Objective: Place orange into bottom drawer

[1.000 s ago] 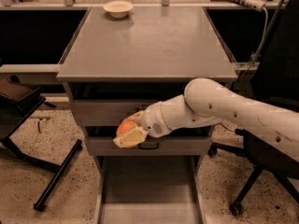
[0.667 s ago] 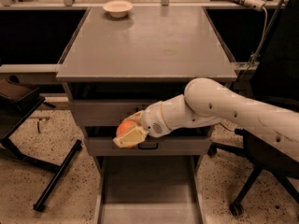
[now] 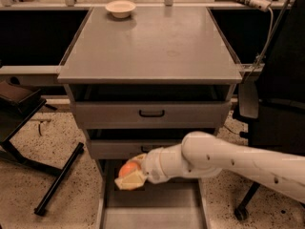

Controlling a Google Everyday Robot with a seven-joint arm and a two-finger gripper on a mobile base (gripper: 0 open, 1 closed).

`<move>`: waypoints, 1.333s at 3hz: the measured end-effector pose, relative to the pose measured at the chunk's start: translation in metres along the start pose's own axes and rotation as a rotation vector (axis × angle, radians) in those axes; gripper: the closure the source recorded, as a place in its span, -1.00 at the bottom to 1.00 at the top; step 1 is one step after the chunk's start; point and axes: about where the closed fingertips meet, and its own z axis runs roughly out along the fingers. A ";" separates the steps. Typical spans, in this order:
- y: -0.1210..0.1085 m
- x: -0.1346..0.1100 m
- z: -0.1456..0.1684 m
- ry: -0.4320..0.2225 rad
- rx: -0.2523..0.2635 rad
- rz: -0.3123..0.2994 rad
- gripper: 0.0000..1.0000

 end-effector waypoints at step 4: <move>-0.056 0.142 0.115 -0.097 0.182 0.154 1.00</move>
Offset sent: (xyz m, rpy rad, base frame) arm -0.0552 0.0114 -0.0884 -0.0239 0.1326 -0.0207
